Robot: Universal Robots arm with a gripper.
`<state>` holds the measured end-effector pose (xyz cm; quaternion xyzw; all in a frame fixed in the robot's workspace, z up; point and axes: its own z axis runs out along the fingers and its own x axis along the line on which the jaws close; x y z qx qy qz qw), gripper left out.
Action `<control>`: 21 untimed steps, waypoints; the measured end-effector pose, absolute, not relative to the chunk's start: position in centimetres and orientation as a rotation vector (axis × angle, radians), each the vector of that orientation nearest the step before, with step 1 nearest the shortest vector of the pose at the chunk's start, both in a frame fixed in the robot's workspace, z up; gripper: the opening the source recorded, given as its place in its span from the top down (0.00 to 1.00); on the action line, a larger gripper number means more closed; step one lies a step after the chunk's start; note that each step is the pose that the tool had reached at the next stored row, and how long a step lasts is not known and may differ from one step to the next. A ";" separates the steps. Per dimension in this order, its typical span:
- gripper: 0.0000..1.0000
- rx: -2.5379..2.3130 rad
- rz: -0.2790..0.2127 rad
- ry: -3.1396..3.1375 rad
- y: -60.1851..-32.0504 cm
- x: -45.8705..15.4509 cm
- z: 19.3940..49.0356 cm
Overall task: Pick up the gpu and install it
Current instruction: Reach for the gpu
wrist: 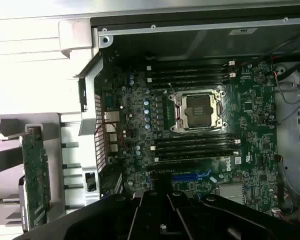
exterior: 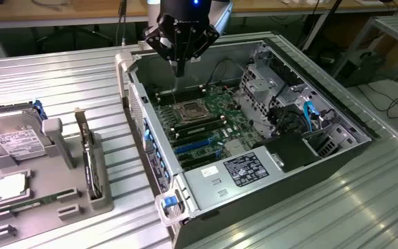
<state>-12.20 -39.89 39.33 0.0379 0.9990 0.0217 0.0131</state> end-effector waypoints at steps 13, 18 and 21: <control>0.89 0.118 0.068 3.112 -39.9 -13.7 39.3; 0.89 0.118 0.068 3.113 -39.9 -14.2 39.3; 0.89 0.118 0.068 3.113 -39.9 -14.5 39.3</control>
